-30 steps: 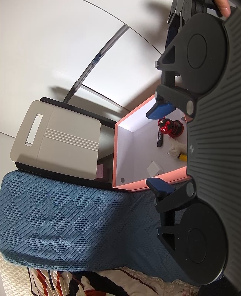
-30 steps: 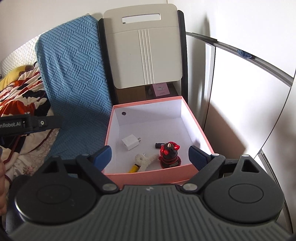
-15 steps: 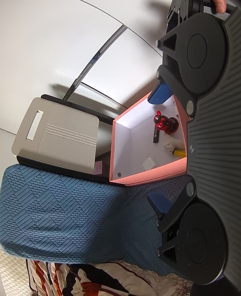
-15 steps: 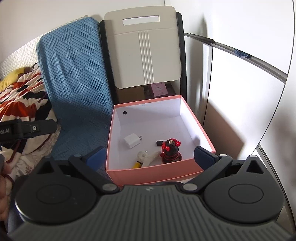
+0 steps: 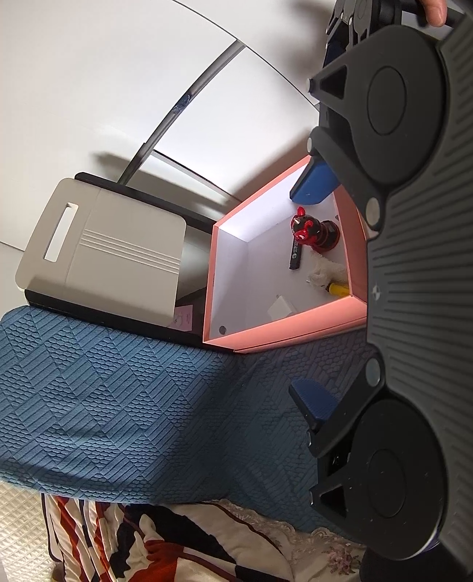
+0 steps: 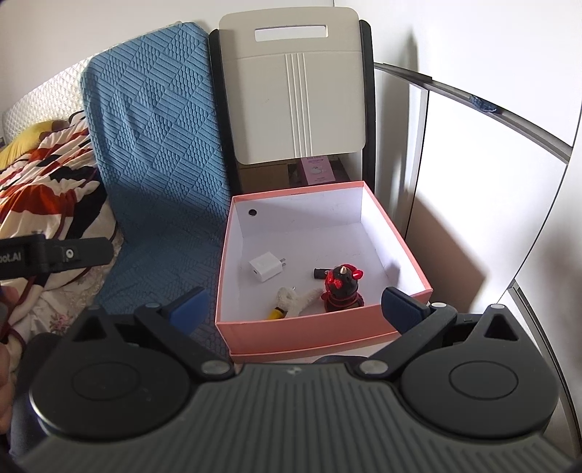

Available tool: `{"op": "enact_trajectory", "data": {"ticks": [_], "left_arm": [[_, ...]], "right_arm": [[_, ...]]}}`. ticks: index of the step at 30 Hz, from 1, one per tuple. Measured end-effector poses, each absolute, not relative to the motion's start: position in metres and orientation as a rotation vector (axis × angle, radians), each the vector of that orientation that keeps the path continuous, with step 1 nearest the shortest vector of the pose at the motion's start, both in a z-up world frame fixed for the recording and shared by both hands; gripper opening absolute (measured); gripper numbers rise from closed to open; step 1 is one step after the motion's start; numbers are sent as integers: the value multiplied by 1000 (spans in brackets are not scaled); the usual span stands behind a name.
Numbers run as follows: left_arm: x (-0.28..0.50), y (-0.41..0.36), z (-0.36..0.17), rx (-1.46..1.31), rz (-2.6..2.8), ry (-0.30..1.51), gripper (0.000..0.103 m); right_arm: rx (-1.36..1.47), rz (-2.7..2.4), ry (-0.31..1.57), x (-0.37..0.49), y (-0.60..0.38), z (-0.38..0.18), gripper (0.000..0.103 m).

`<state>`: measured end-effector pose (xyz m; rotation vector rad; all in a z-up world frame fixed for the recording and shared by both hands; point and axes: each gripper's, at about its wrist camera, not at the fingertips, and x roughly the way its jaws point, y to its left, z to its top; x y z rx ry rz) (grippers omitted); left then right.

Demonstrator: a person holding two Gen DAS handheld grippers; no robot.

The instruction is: Organize rigid objects

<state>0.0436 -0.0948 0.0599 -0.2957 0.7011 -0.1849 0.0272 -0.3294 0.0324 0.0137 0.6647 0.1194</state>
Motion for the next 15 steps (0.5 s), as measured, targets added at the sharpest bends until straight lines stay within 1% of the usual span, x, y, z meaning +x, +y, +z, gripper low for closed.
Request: {"op": "enact_trajectory", "data": {"ticks": [15], "left_arm": [[35,-99,66,-260,-189,669,103]], "right_arm": [[26,120,664,25,-327,32,103]]}}
